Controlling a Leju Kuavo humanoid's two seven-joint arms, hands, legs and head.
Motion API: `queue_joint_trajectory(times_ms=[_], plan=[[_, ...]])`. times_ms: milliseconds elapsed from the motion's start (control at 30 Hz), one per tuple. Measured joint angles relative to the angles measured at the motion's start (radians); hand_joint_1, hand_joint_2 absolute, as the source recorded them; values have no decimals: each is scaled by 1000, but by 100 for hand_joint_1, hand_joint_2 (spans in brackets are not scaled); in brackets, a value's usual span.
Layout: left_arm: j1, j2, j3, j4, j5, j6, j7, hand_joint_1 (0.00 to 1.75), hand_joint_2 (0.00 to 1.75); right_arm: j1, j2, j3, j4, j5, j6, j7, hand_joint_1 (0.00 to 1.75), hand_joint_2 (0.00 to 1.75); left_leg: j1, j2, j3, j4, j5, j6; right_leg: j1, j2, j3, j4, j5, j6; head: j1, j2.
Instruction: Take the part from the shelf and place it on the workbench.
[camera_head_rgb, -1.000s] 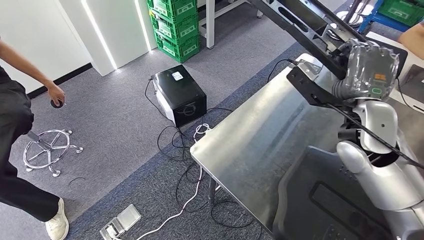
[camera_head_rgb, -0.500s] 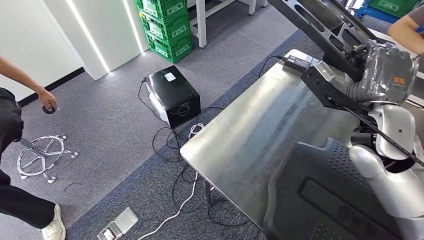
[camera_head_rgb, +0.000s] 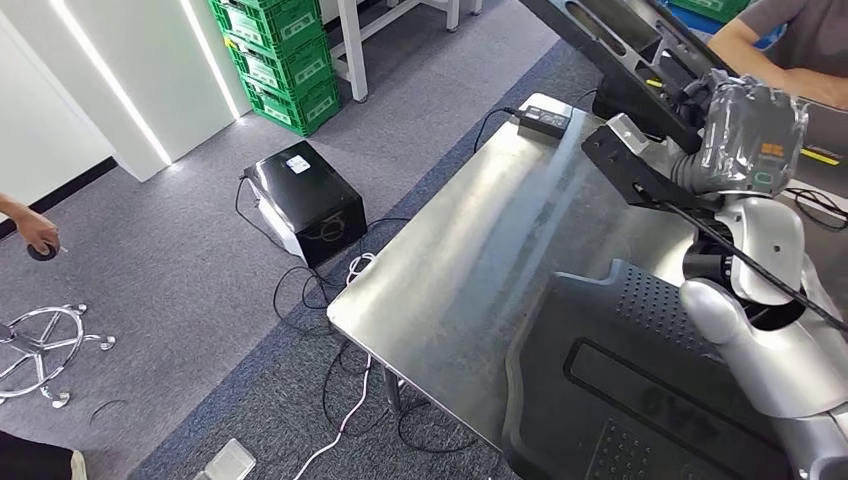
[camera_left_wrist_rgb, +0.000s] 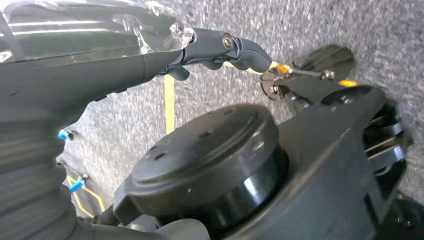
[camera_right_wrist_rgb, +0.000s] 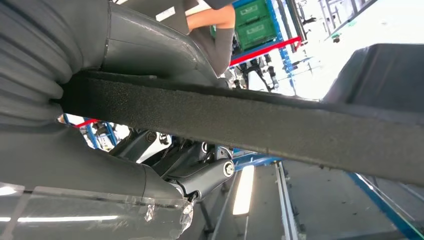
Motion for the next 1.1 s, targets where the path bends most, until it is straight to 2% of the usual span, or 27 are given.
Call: queue_joint_trajectory(times_ms=[67,100,133,200,233,267,300,333,367,433,467,567,600,633,667,733,767,800,833,900,933,1000,1067,1100], plan=[[0,0,0,0,0,0,0,0,175,0,0,0,0,0,-1,0,175,175,-2,3,-1,2,0,1,-3,2,-1,-2,2,4,2,0],[-1,0,1,0,-1,1,0,0,175,0,0,0,0,-1,-2,0,175,175,-2,8,0,-2,3,6,-6,5,-3,-3,3,11,3,0],[-2,0,2,0,-2,2,0,0,175,-1,0,0,1,-2,-4,0,175,175,-4,16,2,-8,7,13,-8,-4,-18,29,-17,19,9,0],[-2,1,3,0,-4,2,0,0,175,-3,0,2,3,-5,-9,-1,175,175,-5,34,8,-21,15,27,-12,-27,-74,151,-79,35,20,0],[-2,1,3,1,-5,3,0,0,175,-4,0,3,5,-6,-11,-1,175,175,-7,41,8,-22,15,29,-14,-40,-109,226,-112,38,28,0],[-2,1,4,1,-6,3,0,0,175,-3,0,4,7,-7,-11,-1,175,175,-7,46,9,-21,14,29,-15,-43,-126,262,-119,40,31,0],[-1,0,4,1,-7,3,0,0,175,-3,0,5,8,-7,-11,-1,175,175,-7,51,9,-20,13,28,-17,-45,-126,262,-107,42,34,0],[-2,0,4,1,-7,3,-1,0,175,-3,0,6,9,-7,-12,-1,175,175,-7,56,11,-18,10,27,-19,-49,-106,220,-79,43,38,0],[-2,0,5,1,-8,3,-2,0,175,-3,0,6,10,-6,-12,-1,175,175,-7,60,13,-16,6,23,-20,-57,-71,149,-44,43,41,0],[-3,1,7,1,-8,3,-3,0,175,-4,0,7,10,-4,-12,-1,175,175,-10,67,14,-10,-1,14,-15,-75,-12,30,-5,37,46,0],[-3,1,8,1,-8,3,-3,0,175,-5,1,7,11,-2,-11,-1,175,175,-11,70,14,-8,-4,9,-11,-79,0,3,-2,32,45,0],[-2,2,9,2,0,1,-3,0,175,-6,1,7,13,6,-2,0,175,175,-9,78,16,-3,-11,-5,-7,-65,0,-3,-4,14,37,0],[-3,2,10,2,3,-2,-3,0,175,-7,1,7,13,9,3,0,175,175,-7,75,13,9,-22,-10,-8,-61,2,-5,-3,7,35,0],[-3,1,10,2,6,-5,-3,0,175,-7,1,7,14,13,8,0,175,175,-6,69,2,40,-42,-15,-8,-57,3,-7,-3,0,31,0],[-3,1,10,2,7,-9,-4,0,175,-7,2,7,14,15,13,0,175,175,-5,60,-20,92,-72,-17,-8,-54,5,-9,-3,-5,26,0],[-1,1,10,2,9,-12,-8,0,175,-6,2,7,17,17,19,0,175,175,-4,50,-86,229,-132,-19,-5,-46,5,-9,-4,-12,14,0],[0,1,10,2,9,-13,-11,0,175,-3,2,7,19,16,20,0,175,175,-5,49,-111,277,-144,-18,-3,-39,6,-9,-4,-13,11,0],[0,1,10,2,9,-13,-13,0,175,0,2,7,20,13,21,0,175,175,-5,48,-120,290,-137,-17,-2,-33,7,-9,-4,-13,8,0],[1,1,10,2,8,-13,-15,0,175,3,2,7,21,12,21,0,175,175,-5,47,-112,265,-110,-14,-1,-25,9,-8,-4,-13,6,0],[0,1,11,3,5,-11,-18,0,175,6,2,6,22,11,21,0,175,175,-5,32,-62,141,-35,-6,-1,-11,10,-8,-5,-12,2,0],[1,1,11,3,3,-10,-20,0,175,7,2,4,22,11,21,0,175,175,-4,20,-38,78,-9,-2,0,-4,8,-6,-6,-10,0,0],[1,1,11,4,0,-8,-28,0,175,8,3,0,24,15,23,0,175,175,-5,4,-16,13,8,3,-1,9,1,-2,-5,-3,2,0],[1,1,11,5,-2,-7,-37,0,175,12,3,-5,26,22,27,0,175,175,-6,13,-12,1,9,9,-5,16,-3,-2,-4,8,4,0],[0,1,11,5,-4,-7,-42,0,175,15,3,-8,26,26,31,0,175,175,-5,18,-8,-5,11,14,-6,10,-5,5,-10,14,5,0]])
